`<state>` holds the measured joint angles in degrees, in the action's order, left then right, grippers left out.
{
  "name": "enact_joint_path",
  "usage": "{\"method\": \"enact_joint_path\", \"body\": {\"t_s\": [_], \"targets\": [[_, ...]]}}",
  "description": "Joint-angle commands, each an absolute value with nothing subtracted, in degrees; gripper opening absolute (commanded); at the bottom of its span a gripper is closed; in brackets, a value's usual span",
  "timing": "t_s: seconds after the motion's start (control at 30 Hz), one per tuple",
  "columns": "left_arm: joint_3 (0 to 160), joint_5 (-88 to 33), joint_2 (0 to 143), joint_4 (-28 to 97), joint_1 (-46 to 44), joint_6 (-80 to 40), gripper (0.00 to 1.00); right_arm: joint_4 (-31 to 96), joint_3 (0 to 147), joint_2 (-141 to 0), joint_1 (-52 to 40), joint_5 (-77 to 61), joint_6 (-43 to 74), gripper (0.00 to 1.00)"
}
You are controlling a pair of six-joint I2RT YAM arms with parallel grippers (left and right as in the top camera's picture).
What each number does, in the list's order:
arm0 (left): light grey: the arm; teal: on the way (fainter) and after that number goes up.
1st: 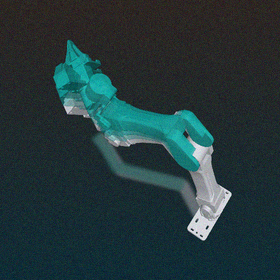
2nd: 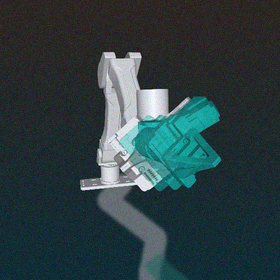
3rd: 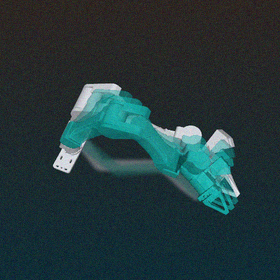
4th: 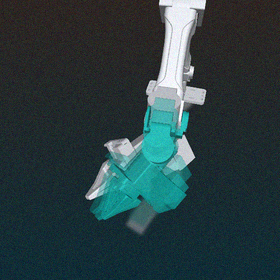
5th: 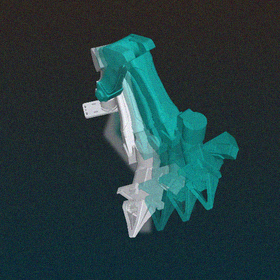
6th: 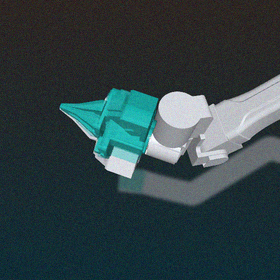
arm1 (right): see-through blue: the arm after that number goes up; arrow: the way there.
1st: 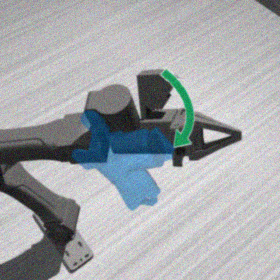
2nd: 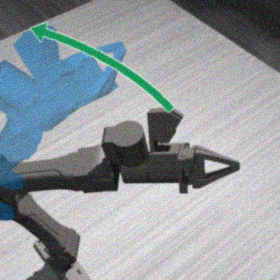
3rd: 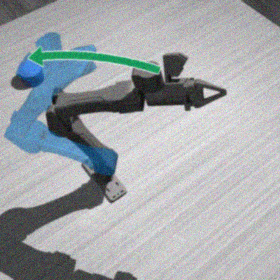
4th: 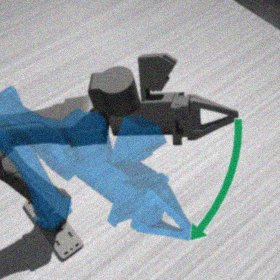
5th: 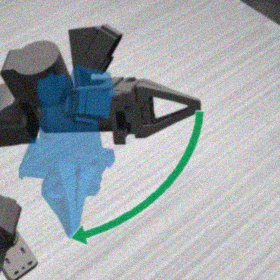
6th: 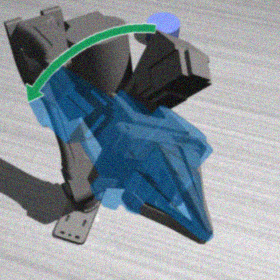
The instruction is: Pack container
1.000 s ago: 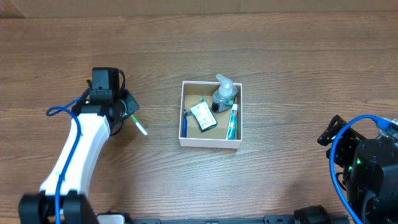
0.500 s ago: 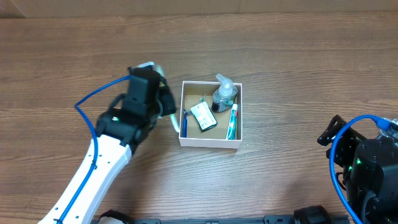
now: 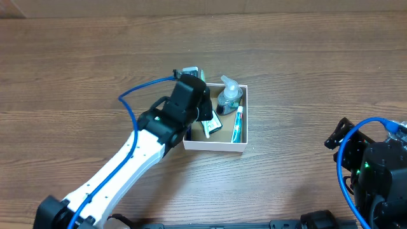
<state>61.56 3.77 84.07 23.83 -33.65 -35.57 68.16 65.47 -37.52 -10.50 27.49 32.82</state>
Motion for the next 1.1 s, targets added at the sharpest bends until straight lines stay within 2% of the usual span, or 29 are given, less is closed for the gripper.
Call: {"method": "enact_joint_path", "body": {"t_s": [0.0, 0.1, 0.3, 0.5, 0.7, 1.07], "targets": [[62.8, 4.4, 84.5, 23.4, -34.2, -36.4, 0.52, 67.9, 66.3, -37.5, -10.3, 28.4, 33.0, 1.0], [62.9, 4.4, 84.0, 23.3, -34.1, -36.4, 0.78, 67.9, 66.3, -37.5, -10.3, 28.4, 33.0, 1.0], [64.0, 5.8, 78.8, 25.8, -30.5, -34.2, 1.0, 67.9, 66.3, -37.5, -10.3, 28.4, 33.0, 1.0], [64.1, 13.0, 71.5, 29.3, -21.9, -34.2, 1.0, 67.9, 66.3, -37.5, -10.3, 28.4, 33.0, 1.0], [64.1, 16.1, 70.4, 33.3, -14.9, -34.2, 1.0, 67.9, 66.3, -37.5, -10.3, 28.4, 33.0, 1.0], [64.1, 16.1, 70.9, 38.9, -14.0, -34.3, 1.0, 67.9, 66.3, -37.5, -10.3, 28.4, 33.0, 1.0]]}}
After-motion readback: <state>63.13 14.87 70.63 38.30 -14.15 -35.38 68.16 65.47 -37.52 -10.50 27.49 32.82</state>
